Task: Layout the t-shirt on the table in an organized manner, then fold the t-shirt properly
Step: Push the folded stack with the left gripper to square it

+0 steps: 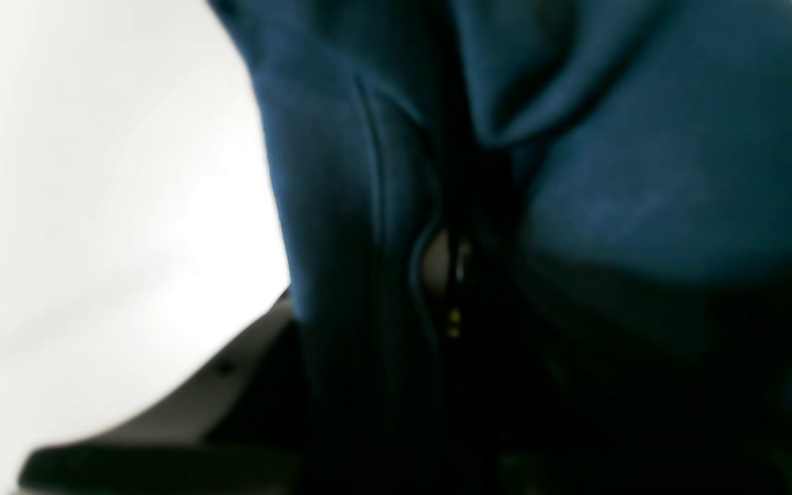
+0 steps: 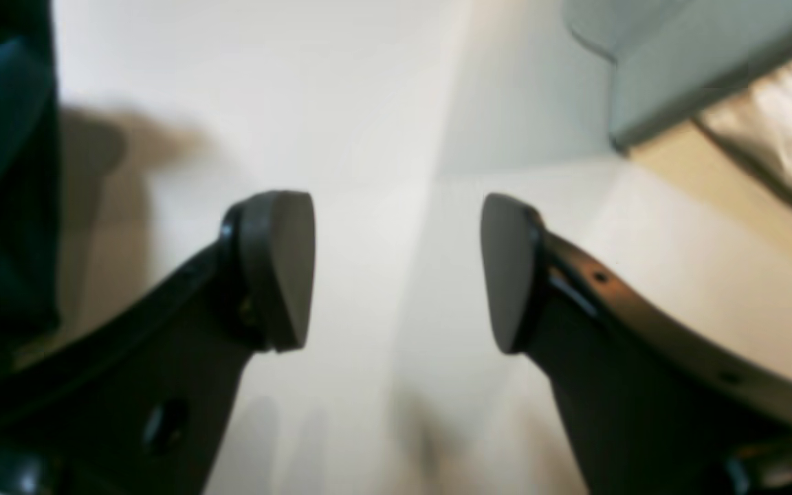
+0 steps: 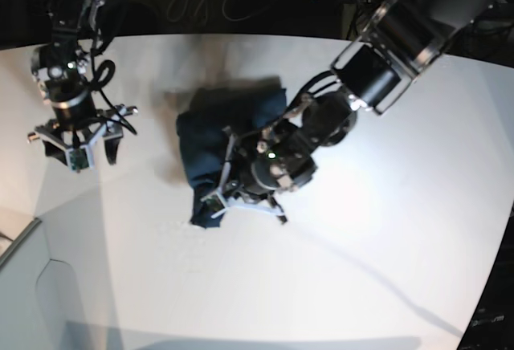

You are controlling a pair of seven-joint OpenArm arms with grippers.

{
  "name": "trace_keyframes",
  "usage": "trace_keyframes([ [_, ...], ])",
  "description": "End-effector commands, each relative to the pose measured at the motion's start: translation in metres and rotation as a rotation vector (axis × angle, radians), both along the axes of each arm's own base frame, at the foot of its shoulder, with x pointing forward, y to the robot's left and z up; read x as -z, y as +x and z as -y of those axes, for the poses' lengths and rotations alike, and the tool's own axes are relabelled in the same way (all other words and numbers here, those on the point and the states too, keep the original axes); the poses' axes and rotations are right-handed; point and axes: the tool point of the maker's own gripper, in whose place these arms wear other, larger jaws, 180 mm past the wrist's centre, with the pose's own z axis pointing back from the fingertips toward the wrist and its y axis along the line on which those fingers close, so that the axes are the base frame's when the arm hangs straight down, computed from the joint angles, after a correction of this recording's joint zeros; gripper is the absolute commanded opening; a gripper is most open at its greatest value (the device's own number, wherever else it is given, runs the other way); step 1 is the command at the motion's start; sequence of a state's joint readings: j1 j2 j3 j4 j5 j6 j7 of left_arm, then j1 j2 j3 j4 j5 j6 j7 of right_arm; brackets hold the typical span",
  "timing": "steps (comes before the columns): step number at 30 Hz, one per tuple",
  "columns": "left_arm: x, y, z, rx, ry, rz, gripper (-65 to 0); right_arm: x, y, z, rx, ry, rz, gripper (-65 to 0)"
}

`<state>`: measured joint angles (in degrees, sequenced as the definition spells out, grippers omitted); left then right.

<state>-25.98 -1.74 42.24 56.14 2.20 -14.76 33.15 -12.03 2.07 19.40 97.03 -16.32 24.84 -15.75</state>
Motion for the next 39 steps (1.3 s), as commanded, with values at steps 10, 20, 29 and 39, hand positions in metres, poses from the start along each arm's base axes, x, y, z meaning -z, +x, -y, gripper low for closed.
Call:
trace_keyframes([
  [10,-0.004,0.015,0.034,0.083,-0.014,0.043,-64.3,-0.008,-0.010,0.024,0.047,-0.023,0.021,-27.0],
  [20,-0.011,0.018,0.036,0.082,-0.029,0.057,-37.2,-0.005,-0.010,0.014,0.050,0.006,0.023,-27.1],
  [29,-0.053,0.034,0.033,0.105,-0.076,0.175,-20.7,-0.005,-0.010,0.013,0.049,0.008,0.023,-27.0],
  [39,-0.133,0.064,-0.031,-0.029,-0.201,0.367,-14.1,-0.001,-0.009,-0.016,0.001,0.048,0.020,-30.8],
])
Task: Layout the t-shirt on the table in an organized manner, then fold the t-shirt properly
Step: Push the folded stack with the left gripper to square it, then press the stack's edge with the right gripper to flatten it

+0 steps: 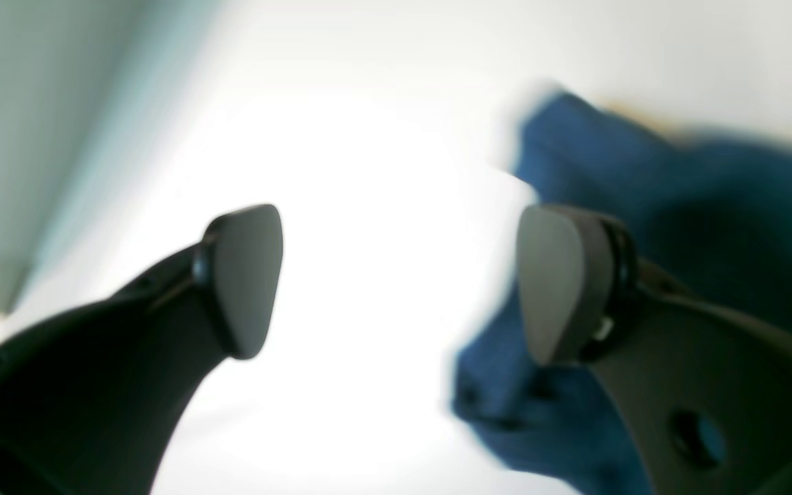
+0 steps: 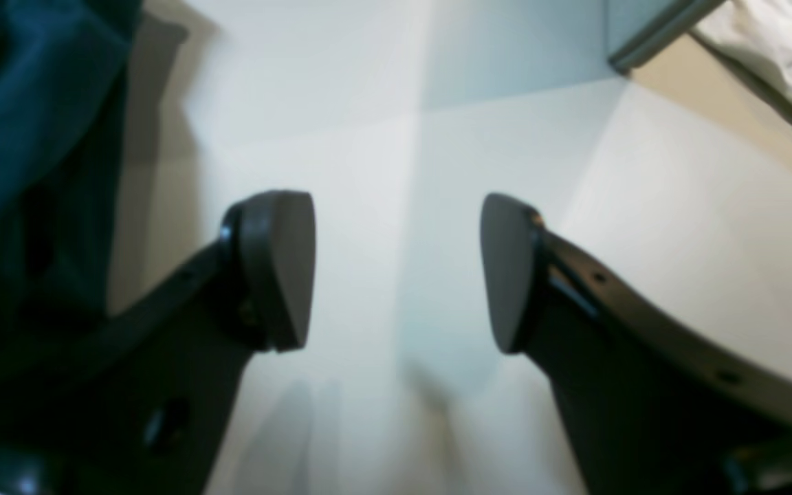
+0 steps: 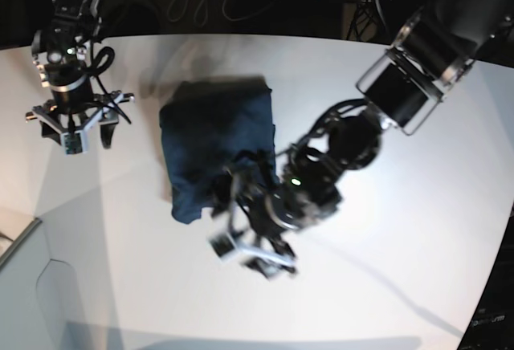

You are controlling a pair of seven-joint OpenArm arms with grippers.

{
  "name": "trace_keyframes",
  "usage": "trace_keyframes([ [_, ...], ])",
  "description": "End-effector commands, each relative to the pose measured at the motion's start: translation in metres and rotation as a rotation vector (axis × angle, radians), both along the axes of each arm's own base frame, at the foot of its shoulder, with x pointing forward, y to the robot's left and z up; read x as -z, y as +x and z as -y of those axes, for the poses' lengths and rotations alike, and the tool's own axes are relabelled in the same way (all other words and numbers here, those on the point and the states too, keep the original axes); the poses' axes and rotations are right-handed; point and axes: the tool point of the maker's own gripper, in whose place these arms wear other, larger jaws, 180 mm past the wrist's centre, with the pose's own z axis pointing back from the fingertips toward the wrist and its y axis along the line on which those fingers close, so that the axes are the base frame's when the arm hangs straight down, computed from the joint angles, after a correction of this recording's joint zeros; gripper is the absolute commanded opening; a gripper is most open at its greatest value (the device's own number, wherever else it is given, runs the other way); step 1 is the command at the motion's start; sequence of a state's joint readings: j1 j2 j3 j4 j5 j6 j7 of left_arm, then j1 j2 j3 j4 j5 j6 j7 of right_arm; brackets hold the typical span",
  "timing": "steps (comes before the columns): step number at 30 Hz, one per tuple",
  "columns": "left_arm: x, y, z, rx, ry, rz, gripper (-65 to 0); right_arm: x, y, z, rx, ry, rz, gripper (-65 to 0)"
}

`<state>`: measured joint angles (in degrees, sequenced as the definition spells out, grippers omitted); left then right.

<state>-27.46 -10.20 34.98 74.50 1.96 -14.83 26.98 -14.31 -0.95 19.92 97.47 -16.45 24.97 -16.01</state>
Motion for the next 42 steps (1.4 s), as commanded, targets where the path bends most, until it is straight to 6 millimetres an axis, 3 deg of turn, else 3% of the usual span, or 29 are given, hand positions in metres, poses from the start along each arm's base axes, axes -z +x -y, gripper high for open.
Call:
trace_keyframes([
  [1,-0.020,0.011,-0.022,-0.062,-0.040,0.047,-14.1,-0.017,0.007,-0.013,-0.043,0.006,0.063,-33.7],
  [5,-0.033,0.011,-0.117,-0.336,-0.172,0.068,-13.9,-0.031,0.012,-0.073,-0.193,0.042,0.101,-53.0],
  [8,-0.027,-0.008,-0.199,-0.568,-0.240,0.066,-13.9,-0.030,0.012,-0.111,-0.285,0.079,0.097,-64.5],
  [10,-0.018,-0.026,-0.241,-0.682,-0.247,0.058,-13.9,-0.023,0.011,-0.126,-0.318,0.099,0.081,-65.0],
  [13,-0.001,-0.054,-0.281,-0.793,-0.234,0.032,-13.8,-0.020,0.018,-0.143,-0.360,0.117,0.079,-65.0],
  [16,0.015,-0.081,-0.311,-0.877,-0.211,0.000,-13.8,-0.005,0.020,-0.146,-0.365,0.128,0.042,-65.0],
  [22,0.036,-0.115,-0.334,-0.946,-0.177,-0.051,-13.8,0.032,0.011,-0.144,-0.359,0.143,-0.056,-65.0],
  [29,0.042,-0.122,-0.336,-0.969,-0.183,-0.069,-13.8,0.065,-0.019,-0.145,-0.354,0.166,-0.156,-65.0],
  [34,0.043,-0.124,-0.337,-0.987,-0.198,-0.071,-13.8,0.066,-0.025,-0.148,-0.363,0.192,-0.127,-65.0],
  [38,0.045,-0.126,-0.337,-0.987,-0.196,-0.075,-13.8,0.078,-0.029,-0.138,-0.332,0.196,-0.157,-65.0],
  [40,0.048,-0.130,-0.338,-0.991,-0.191,-0.086,-13.8,0.068,-0.020,-0.131,-0.317,0.192,-0.109,-65.0],
  [42,0.049,-0.131,-0.338,-0.991,-0.189,-0.088,-13.8,0.043,-0.008,-0.125,-0.304,0.190,-0.012,-65.0],
])
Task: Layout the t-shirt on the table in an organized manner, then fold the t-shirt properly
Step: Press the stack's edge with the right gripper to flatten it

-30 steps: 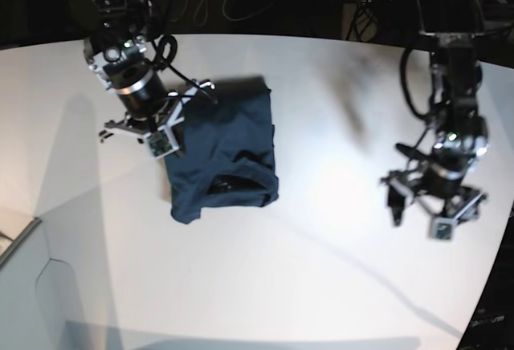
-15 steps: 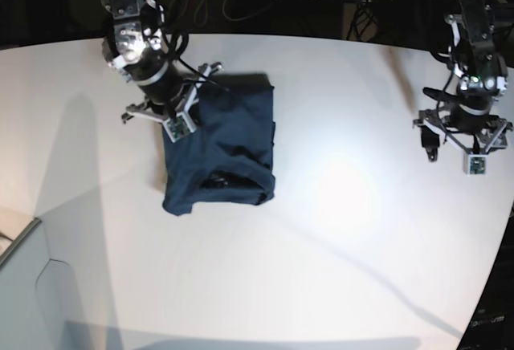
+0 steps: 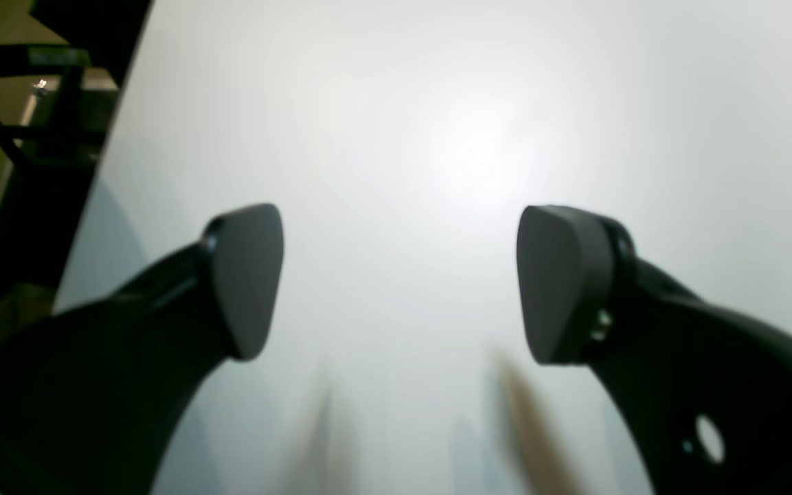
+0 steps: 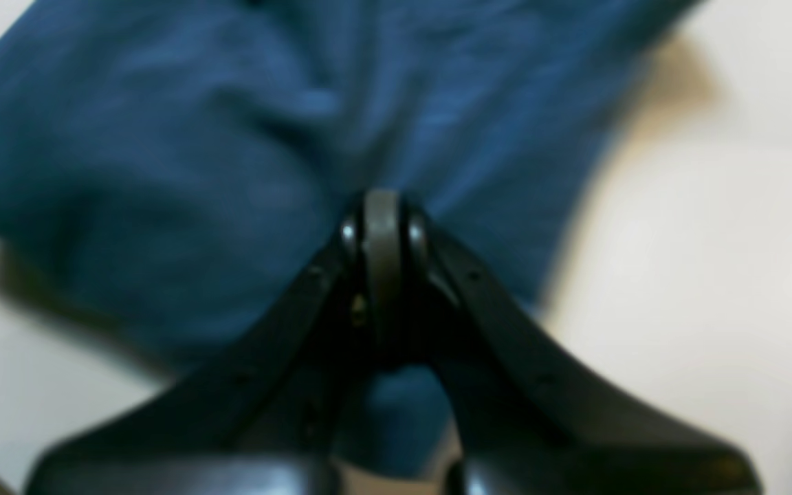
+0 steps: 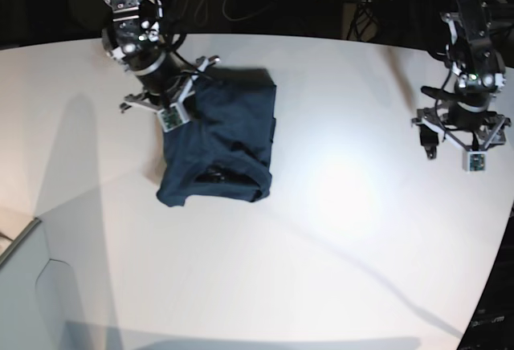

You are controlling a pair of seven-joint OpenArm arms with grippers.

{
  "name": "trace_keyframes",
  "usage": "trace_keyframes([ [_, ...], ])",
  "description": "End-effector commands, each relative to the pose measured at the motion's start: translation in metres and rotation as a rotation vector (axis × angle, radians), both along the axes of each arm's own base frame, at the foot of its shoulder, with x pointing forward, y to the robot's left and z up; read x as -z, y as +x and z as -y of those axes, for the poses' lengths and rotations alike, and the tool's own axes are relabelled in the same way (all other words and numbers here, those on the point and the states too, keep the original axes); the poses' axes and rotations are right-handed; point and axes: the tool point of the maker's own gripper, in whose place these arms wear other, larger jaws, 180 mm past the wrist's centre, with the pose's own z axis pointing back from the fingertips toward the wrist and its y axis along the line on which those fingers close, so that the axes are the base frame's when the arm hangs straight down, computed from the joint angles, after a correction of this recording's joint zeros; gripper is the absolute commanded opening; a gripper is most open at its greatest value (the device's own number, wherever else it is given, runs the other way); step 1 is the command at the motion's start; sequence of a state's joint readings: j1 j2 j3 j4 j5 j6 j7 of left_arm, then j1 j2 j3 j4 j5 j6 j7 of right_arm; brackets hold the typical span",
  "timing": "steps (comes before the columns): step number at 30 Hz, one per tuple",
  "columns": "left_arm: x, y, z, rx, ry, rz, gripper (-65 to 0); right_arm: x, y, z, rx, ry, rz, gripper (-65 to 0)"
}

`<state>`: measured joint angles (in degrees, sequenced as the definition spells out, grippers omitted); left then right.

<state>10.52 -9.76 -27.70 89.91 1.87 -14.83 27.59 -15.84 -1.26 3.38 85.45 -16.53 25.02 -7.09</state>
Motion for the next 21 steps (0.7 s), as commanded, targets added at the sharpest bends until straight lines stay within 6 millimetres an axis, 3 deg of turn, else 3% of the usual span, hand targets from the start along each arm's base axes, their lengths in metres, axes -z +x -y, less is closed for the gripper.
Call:
trace_keyframes([
  [1,-0.012,0.006,-0.005,-0.002,0.016,0.042,-13.8,-0.025,0.011,-0.001,0.001,0.026,0.096,-65.0],
  [4,-0.008,0.000,-0.004,-0.002,0.014,0.028,-13.8,-0.057,0.017,-0.005,-0.012,0.039,0.204,-65.0],
  [6,-0.005,-0.004,-0.004,0.000,0.015,0.019,-13.8,-0.075,0.021,-0.021,-0.030,0.073,0.255,-65.0],
  [10,0.004,-0.013,0.004,-0.008,-0.010,-0.001,-13.8,-0.079,0.014,-0.053,-0.075,0.127,0.252,-65.0],
  [15,0.017,-0.038,-0.006,-0.095,-0.044,-0.026,-13.8,-0.048,-0.006,-0.101,-0.169,0.189,0.149,-65.0],
  [17,0.021,-0.047,-0.015,-0.149,-0.058,-0.029,-13.8,-0.029,-0.017,-0.110,-0.188,0.202,0.092,-65.0],
  [21,0.036,-0.076,-0.034,-0.255,-0.083,-0.067,-14.0,-0.001,-0.021,-0.111,-0.186,0.199,0.020,-65.0],
])
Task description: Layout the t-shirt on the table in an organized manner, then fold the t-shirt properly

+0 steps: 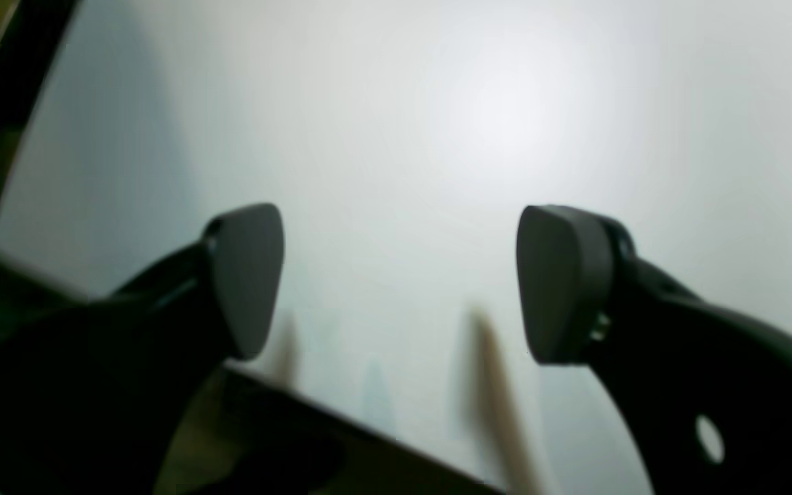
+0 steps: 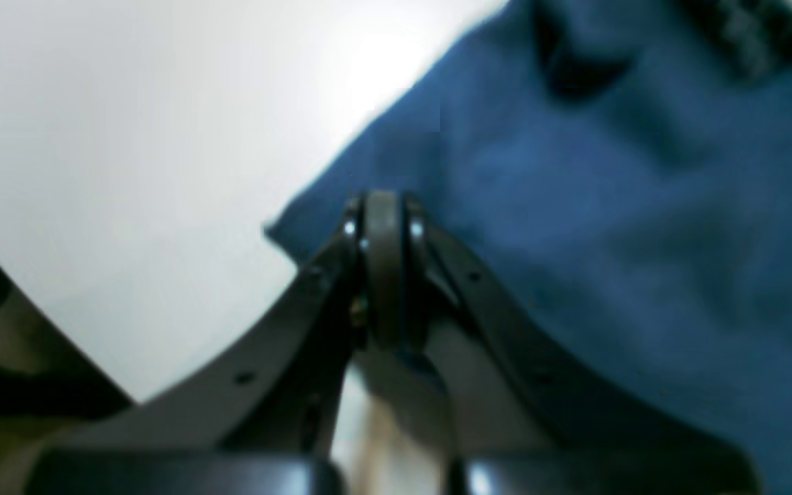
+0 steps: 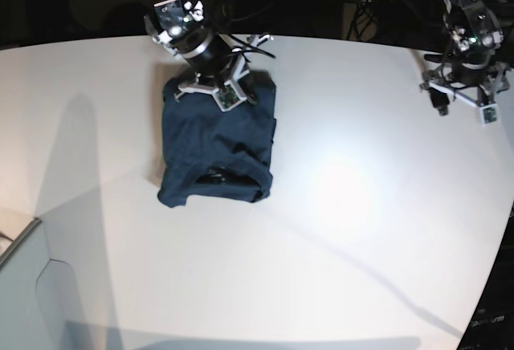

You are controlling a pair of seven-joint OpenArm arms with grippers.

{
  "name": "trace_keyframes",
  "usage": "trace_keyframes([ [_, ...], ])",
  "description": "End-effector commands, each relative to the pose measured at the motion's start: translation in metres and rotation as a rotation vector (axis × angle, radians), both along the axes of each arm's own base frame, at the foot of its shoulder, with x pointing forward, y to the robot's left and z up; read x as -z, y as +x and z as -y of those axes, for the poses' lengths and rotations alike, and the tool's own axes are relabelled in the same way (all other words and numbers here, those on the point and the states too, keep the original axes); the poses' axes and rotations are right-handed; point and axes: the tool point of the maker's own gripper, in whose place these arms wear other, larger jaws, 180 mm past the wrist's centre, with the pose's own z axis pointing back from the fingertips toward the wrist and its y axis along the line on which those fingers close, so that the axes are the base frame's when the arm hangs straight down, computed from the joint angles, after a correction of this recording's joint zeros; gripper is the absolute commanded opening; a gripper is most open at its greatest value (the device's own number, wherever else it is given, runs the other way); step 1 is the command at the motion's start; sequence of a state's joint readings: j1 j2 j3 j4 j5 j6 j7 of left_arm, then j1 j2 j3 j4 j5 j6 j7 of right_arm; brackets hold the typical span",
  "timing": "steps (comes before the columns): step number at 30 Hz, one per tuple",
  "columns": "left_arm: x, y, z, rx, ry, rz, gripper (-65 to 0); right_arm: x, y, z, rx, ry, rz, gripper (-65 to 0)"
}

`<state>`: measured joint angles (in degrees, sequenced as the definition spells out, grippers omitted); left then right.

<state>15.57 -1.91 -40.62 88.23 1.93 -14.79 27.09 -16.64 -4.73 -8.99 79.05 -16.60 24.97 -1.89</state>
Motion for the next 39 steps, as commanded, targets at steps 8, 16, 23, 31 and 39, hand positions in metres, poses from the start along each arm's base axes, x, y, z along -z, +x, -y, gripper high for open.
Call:
trace_keyframes([
  [8,0.036,-0.054,0.001,-0.026,-0.034,-0.129,-14.2,-0.057,0.001,0.004,0.035,0.048,0.144,-65.0],
  [16,0.074,-0.098,0.021,-0.054,-0.112,-0.243,-28.7,-0.069,-0.030,0.058,0.151,-0.029,0.135,-65.0],
  [23,0.088,-0.141,0.023,-0.065,-0.125,-0.334,-62.6,-0.035,-0.092,0.122,0.273,-0.152,-0.033,-65.0],
  [31,0.091,-0.159,0.026,-0.070,-0.131,-0.366,-65.0,-0.014,-0.135,0.124,0.267,-0.167,-0.149,-65.0],
  [39,0.097,-0.167,0.032,-0.053,-0.139,-0.394,-65.0,0.022,-0.165,0.122,0.258,-0.165,-0.270,-65.0],
])
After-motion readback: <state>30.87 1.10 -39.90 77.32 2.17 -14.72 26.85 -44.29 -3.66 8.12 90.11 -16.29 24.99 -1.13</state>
